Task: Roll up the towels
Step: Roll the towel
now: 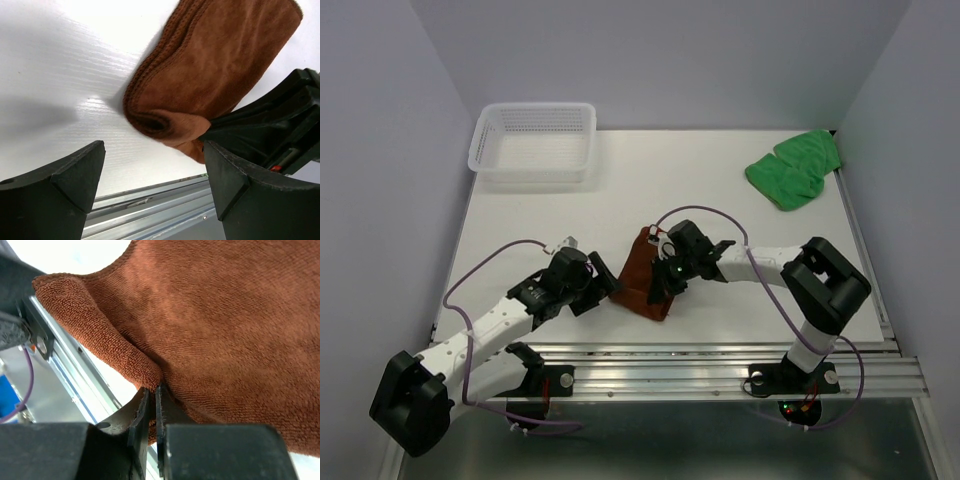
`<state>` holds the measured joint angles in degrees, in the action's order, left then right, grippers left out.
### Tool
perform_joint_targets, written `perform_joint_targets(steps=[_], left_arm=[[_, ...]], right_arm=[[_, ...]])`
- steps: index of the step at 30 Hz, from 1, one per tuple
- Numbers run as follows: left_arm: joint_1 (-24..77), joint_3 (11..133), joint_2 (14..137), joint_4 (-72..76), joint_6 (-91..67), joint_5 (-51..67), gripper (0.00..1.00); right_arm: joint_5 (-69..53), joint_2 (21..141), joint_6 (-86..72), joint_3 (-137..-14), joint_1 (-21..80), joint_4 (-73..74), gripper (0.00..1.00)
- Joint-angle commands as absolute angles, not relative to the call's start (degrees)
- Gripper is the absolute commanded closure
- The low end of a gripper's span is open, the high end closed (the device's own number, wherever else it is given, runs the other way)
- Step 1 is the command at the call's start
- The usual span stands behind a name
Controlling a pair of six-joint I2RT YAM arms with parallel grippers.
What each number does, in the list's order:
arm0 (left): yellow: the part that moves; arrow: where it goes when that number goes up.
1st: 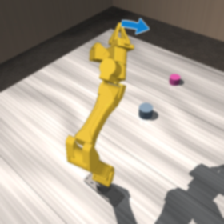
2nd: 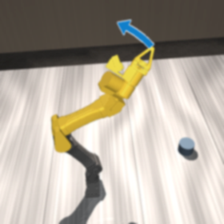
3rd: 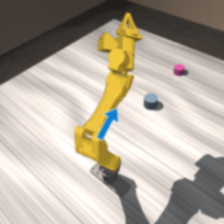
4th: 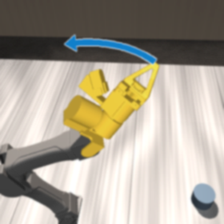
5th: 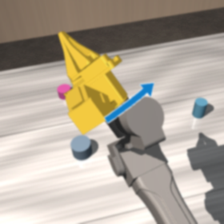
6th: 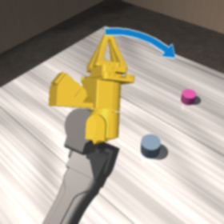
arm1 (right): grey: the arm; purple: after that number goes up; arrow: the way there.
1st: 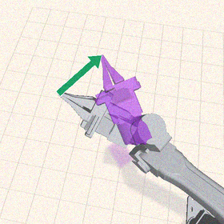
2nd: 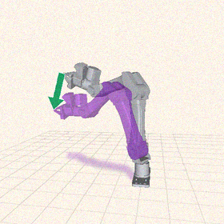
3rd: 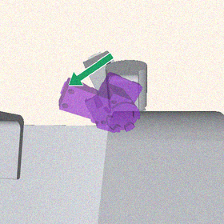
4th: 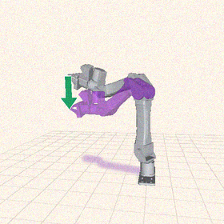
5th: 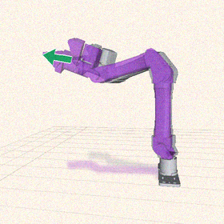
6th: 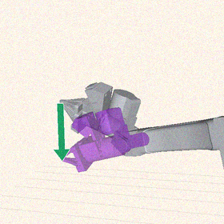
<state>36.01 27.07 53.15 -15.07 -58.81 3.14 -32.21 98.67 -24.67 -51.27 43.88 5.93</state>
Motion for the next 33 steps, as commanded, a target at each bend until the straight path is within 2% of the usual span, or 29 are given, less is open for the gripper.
perform_joint_targets(steps=[1, 13, 15, 23, 28, 31, 32, 33], left_arm=[[36.3, 24.9, 52.7, -11.6, -57.6, 4.0, 0.1], [36.3, 21.6, 60.6, -0.5, -56.8, 7.3, 0.28], [36.3, 21.7, 62.0, -0.4, -56.6, 6.9, 0.35], [36.3, 23.4, 68.8, 4.5, -55.4, 6.3, 0.4], [36.3, 24.3, 72.0, 5.5, -54.3, 6.0, 0.49], [36.3, 25.1, 74.4, 5.5, -53.8, 5.2, 0.62], [36.4, 25.3, 75.1, 5.5, -53.9, 4.8, 0.75], [36.4, 25.5, 75.4, 5.3, -54.0, 4.7, 0.85]], right_arm=[[-31.7, 99.7, -26.2, -50.3, 42.1, 4.0, 0.99], [-33.5, 101.4, -25.0, -50.0, 42.1, 4.1, 0.99], [-33.1, 101.4, -25.2, -50.0, 42.1, 4.0, 0.99], [-32.3, 102.0, -24.6, -49.2, 42.1, 4.0, 0.99], [-31.8, 102.0, -23.9, -49.1, 42.1, 4.1, 0.99], [-31.5, 101.7, -22.9, -49.0, 42.1, 4.3, 0.99], [-31.3, 101.4, -22.0, -49.2, 42.1, 4.7, 0.99], [-30.9, 101.2, -21.6, -49.5, 42.1, 5.7, 0.99]])
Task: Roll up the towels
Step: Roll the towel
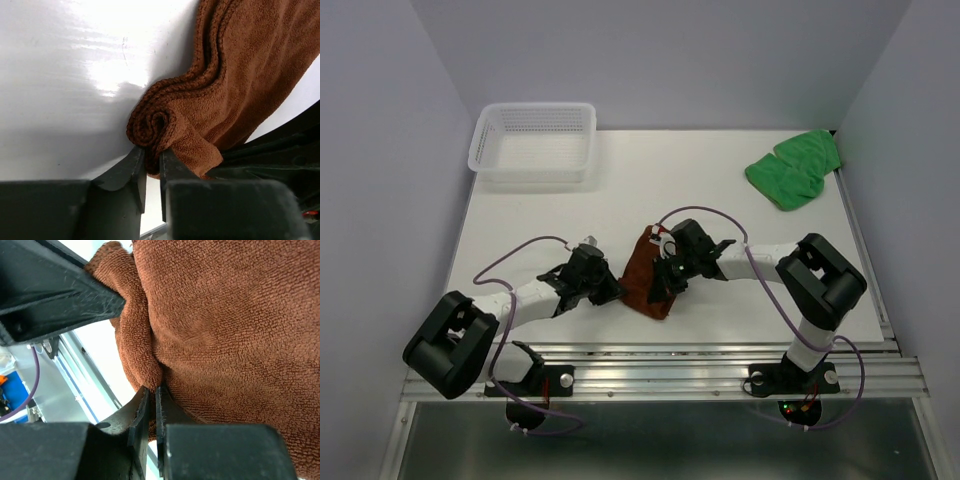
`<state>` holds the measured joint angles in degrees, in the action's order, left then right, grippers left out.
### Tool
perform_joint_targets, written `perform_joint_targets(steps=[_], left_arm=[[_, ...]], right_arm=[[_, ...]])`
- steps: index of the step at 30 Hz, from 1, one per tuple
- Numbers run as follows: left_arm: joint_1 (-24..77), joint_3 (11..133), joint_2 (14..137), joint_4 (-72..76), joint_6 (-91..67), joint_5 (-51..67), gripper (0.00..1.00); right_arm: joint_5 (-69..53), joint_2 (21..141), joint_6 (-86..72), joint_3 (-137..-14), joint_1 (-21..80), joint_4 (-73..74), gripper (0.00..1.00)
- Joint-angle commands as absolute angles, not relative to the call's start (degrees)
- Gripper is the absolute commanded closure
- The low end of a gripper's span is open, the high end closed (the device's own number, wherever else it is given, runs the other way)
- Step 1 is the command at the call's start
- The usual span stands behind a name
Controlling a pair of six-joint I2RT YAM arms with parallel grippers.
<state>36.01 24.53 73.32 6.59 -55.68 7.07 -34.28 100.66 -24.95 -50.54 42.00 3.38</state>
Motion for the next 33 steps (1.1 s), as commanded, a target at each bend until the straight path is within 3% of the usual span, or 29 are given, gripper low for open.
perform_joint_targets(steps=[1, 2, 9, 14, 23, 33], left_arm=[[36.5, 25.7, 75.6, 4.8, -54.2, 4.5, 0.95], [36.6, 25.8, 75.4, 4.1, -54.7, 3.6, 1.0], [38.0, 30.3, 73.2, -8.5, -58.5, 0.9, 1.0], [38.8, 31.6, 72.2, -15.3, -62.7, 3.2, 1.0], [39.2, 34.9, 72.1, -22.1, -65.7, 6.0, 1.0], [39.4, 36.6, 71.5, -26.2, -67.4, 6.9, 1.0]], right_arm=[[-30.3, 100.3, -21.1, -49.7, 42.1, 6.1, 0.96], [-29.3, 99.7, -20.3, -50.1, 42.1, 6.8, 0.94], [-19.5, 89.1, -11.9, -53.1, 46.4, 14.0, 0.55], [-12.5, 81.9, -7.1, -53.4, 53.4, 14.6, 0.45], [4.0, 77.6, 1.6, -47.3, 68.3, 4.6, 0.41], [7.0, 86.6, 4.2, -49.2, 72.2, 3.9, 0.43]])
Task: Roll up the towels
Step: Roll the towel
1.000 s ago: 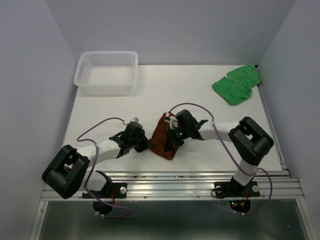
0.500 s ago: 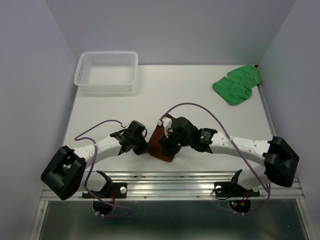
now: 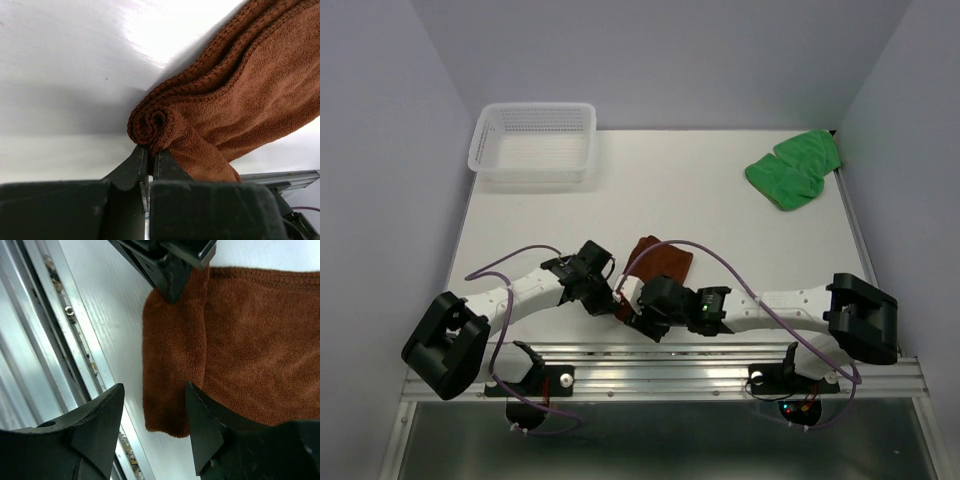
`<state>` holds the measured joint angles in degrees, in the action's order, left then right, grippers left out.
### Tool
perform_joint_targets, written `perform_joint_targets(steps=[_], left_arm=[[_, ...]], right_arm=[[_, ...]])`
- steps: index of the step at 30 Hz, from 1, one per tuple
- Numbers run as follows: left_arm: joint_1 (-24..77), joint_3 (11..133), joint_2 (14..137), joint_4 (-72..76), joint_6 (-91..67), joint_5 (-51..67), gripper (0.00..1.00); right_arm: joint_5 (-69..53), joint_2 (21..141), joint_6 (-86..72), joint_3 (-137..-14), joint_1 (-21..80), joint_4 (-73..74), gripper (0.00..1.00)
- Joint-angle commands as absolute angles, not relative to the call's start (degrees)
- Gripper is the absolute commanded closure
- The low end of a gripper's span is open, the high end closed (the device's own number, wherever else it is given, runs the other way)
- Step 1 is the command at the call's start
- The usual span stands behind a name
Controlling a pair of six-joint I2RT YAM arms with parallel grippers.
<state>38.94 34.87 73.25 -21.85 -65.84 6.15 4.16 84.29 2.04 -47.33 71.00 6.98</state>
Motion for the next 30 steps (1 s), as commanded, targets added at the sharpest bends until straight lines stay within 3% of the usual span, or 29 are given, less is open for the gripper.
perform_joint_targets(steps=[1, 13, 15, 17, 18, 19, 20, 22, 27, 30], left_arm=[[39.5, 36.2, 71.2, -26.2, -67.7, 6.9, 1.0], [39.5, 34.6, 69.5, -25.0, -69.2, 8.4, 1.0], [39.5, 34.5, 68.8, -25.2, -69.2, 8.4, 1.0], [39.5, 34.2, 68.0, -25.2, -69.6, 8.5, 1.0], [39.5, 34.1, 67.9, -25.2, -69.8, 8.5, 1.0], [39.5, 34.2, 67.7, -25.4, -69.9, 8.5, 0.98], [39.5, 34.4, 67.6, -25.6, -69.8, 8.3, 0.88], [39.5, 34.5, 67.2, -25.8, -69.9, 7.7, 0.79], [39.5, 34.7, 63.8, -26.4, -70.7, 5.8, 0.47], [39.5, 35.1, 60.7, -26.6, -71.0, 3.8, 0.36]], right_arm=[[7.1, 87.3, 4.3, -49.4, 72.8, 3.9, 0.43], [12.1, 93.9, 3.2, -48.3, 75.1, 5.5, 0.4], [15.0, 94.9, 2.6, -47.9, 75.1, 5.5, 0.47], [17.0, 95.5, 1.9, -47.8, 75.1, 5.5, 0.61], [17.2, 95.5, 1.5, -47.6, 75.1, 5.2, 0.75], [17.4, 95.5, 1.2, -47.6, 75.1, 5.3, 0.78], [16.9, 95.4, 0.6, -47.5, 75.1, 5.3, 0.8], [15.4, 94.7, 0.1, -47.6, 75.1, 5.4, 0.83], [11.1, 93.9, -5.1, -46.9, 74.3, 5.1, 0.86], [4.9, 93.5, -7.6, -45.9, 70.9, 4.1, 0.87]])
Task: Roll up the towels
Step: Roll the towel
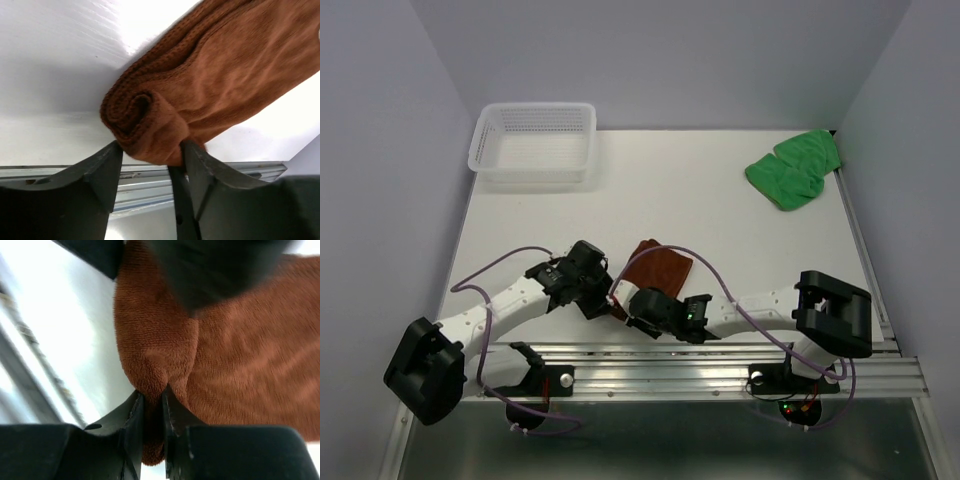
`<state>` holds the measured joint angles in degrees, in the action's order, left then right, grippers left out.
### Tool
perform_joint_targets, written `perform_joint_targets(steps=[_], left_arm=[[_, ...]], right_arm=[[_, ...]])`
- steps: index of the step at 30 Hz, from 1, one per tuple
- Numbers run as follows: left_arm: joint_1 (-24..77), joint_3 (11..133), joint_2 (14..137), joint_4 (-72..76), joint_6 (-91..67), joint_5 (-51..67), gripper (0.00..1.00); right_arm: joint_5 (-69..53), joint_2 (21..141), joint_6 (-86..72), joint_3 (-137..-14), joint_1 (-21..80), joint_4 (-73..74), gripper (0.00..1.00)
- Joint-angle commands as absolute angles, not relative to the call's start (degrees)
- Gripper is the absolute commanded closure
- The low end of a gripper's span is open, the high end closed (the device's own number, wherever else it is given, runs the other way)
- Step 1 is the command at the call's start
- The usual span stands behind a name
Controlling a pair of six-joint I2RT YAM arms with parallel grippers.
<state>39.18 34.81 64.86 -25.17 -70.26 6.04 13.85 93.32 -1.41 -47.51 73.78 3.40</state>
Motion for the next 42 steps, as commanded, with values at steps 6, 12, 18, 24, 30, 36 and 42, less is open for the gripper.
perform_joint_targets(steps=[6, 12, 18, 24, 30, 36, 42], left_arm=[[39.5, 35.1, 58.2, -25.8, -70.2, 2.6, 0.29], [39.5, 34.9, 55.1, -26.3, -70.1, 0.6, 0.2], [39.5, 34.2, 53.4, -24.2, -69.1, 0.6, 0.16], [39.5, 31.8, 55.3, -18.3, -67.6, 3.0, 0.16], [39.5, 27.1, 55.8, -9.6, -67.5, 5.3, 0.18], [39.5, 25.4, 59.7, -2.2, -66.9, 6.2, 0.19], [39.6, 25.4, 65.4, 4.6, -66.7, 6.1, 0.23]], right_arm=[[-10.3, 91.5, -11.2, -45.7, 64.3, 3.0, 0.89], [-16.0, 90.6, -15.1, -44.3, 59.2, 2.4, 0.91], [-23.6, 92.5, -20.7, -41.3, 53.6, -4.4, 0.91], [-30.6, 94.1, -26.1, -40.3, 47.3, -8.7, 0.95], [-37.1, 95.8, -29.1, -39.6, 42.5, -10.7, 0.96], [-41.3, 98.2, -30.6, -39.2, 40.2, -12.9, 0.97], [-42.5, 99.1, -31.0, -38.8, 38.5, -13.9, 0.98]])
